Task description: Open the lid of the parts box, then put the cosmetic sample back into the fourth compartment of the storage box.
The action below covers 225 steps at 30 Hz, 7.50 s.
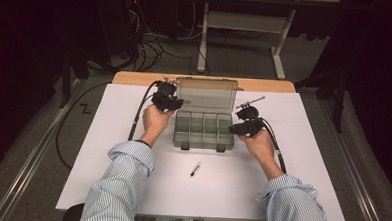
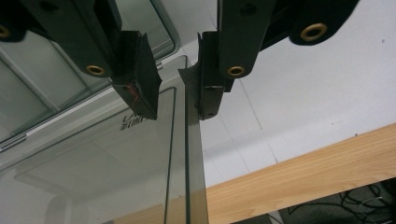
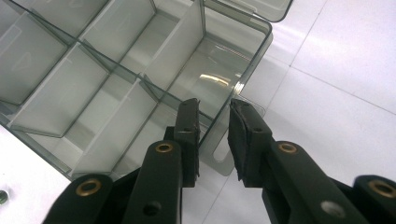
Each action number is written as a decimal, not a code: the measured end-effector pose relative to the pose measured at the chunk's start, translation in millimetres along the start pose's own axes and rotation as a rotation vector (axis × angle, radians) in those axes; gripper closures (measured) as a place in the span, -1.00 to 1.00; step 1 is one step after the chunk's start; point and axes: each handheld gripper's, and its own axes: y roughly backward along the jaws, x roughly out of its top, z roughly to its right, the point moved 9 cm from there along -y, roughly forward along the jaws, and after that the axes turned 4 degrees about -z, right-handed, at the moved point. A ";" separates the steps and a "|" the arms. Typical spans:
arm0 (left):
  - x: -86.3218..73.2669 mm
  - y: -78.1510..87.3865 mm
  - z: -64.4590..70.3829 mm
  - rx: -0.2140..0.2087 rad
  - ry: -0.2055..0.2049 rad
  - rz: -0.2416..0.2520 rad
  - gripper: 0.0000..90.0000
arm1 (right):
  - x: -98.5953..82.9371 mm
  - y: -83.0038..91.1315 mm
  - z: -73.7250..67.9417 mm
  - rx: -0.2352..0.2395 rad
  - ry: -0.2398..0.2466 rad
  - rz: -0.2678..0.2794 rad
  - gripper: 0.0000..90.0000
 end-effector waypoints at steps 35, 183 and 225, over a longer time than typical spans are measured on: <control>-12.1 -19.4 -2.2 0.031 0.004 -0.082 0.55 | 0.1 0.0 0.1 -0.001 0.001 0.000 0.68; -119.0 109.5 6.5 -0.040 -0.042 0.100 -0.10 | -8.7 24.6 -20.0 0.060 0.114 0.117 0.38; -156.2 133.2 13.0 -0.010 -0.028 0.298 -0.22 | -54.1 28.6 -76.0 0.135 0.230 0.012 0.09</control>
